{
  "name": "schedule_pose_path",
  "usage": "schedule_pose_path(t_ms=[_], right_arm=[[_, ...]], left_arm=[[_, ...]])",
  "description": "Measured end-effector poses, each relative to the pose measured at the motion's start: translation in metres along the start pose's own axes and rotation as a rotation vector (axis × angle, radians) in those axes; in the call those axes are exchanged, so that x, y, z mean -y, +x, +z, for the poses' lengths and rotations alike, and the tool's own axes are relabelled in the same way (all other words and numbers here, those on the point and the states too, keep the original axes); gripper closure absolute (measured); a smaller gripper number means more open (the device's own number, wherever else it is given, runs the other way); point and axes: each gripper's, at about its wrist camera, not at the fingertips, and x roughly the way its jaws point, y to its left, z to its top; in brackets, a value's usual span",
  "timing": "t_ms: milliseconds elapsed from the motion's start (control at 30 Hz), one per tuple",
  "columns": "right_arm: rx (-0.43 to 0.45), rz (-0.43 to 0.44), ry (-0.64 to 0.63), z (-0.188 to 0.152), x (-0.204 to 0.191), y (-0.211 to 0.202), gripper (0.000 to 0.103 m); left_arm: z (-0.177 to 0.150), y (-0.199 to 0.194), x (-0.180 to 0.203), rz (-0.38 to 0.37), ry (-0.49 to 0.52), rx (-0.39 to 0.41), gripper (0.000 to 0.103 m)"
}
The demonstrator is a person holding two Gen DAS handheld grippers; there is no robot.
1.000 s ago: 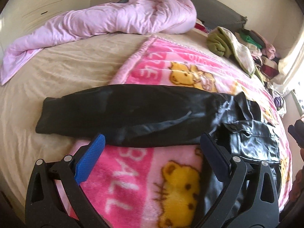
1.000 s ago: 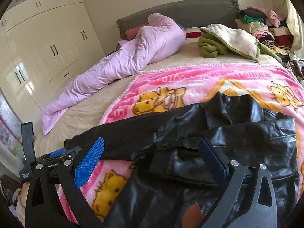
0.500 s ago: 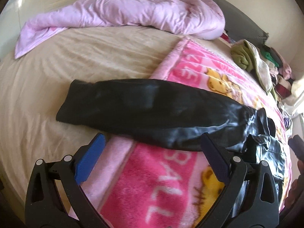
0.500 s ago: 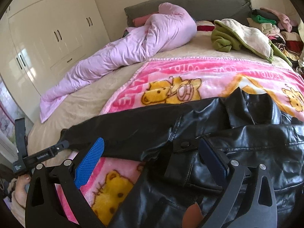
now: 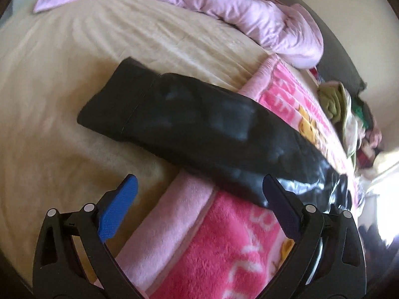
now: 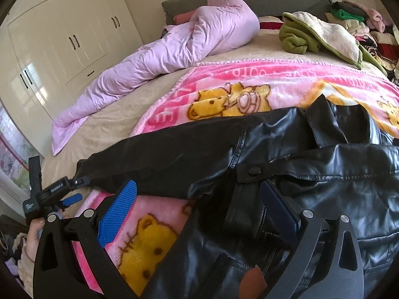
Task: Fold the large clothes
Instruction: 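Grasp the other sleeve cuff with the left tool and lift it toward the jacket body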
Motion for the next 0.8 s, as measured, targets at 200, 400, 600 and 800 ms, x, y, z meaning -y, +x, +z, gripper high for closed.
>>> schedule_pose_path(t_ms=[200, 400, 600, 800], right_arm=[[-0.004, -0.011, 0.011, -0.007, 0.009, -0.002, 0.004], [-0.004, -0.031, 0.032, -0.015, 0.025, -0.010, 0.004], [0.001, -0.062, 0.067, -0.021, 0.046, -0.021, 0.004], [0.017, -0.064, 0.094, -0.028, 0.062, -0.038, 0.004]], left_arm=[[0.003, 0.019, -0.007, -0.051, -0.105, -0.005, 0.009], [0.017, 0.023, -0.006, -0.058, -0.170, 0.054, 0.043], [0.021, 0.022, 0.002, -0.043, -0.160, 0.073, 0.088], [0.028, -0.010, 0.032, -0.067, -0.060, 0.158, 0.101]])
